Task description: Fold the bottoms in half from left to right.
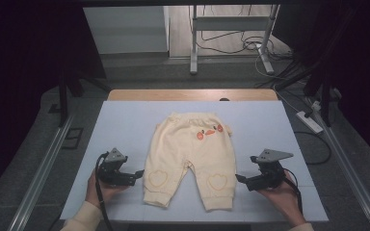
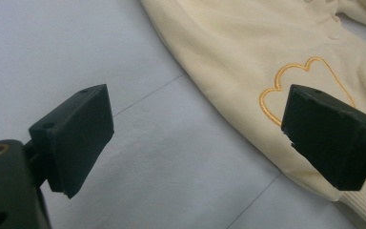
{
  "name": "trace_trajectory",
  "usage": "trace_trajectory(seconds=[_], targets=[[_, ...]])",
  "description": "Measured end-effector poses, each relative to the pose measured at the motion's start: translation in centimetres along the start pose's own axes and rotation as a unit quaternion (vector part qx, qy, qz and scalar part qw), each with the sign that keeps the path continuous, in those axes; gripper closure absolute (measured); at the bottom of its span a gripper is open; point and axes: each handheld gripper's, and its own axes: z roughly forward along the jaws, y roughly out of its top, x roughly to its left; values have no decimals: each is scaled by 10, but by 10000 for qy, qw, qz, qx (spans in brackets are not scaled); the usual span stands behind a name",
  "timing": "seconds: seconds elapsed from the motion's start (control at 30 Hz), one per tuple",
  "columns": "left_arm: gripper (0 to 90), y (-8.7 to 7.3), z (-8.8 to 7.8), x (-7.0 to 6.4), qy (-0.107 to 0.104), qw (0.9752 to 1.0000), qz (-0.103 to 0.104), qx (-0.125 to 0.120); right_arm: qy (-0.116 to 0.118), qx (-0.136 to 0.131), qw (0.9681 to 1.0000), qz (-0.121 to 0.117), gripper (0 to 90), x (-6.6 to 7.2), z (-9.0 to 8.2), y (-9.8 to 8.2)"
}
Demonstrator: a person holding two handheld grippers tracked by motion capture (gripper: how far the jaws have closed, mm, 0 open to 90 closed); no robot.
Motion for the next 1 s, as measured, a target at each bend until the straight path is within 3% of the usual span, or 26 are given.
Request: trace_trajectory(seconds=[1.0], targets=[[103, 2, 2, -2, 62, 10000, 2, -4, 366, -17, 9991, -234, 79, 30, 26, 19]])
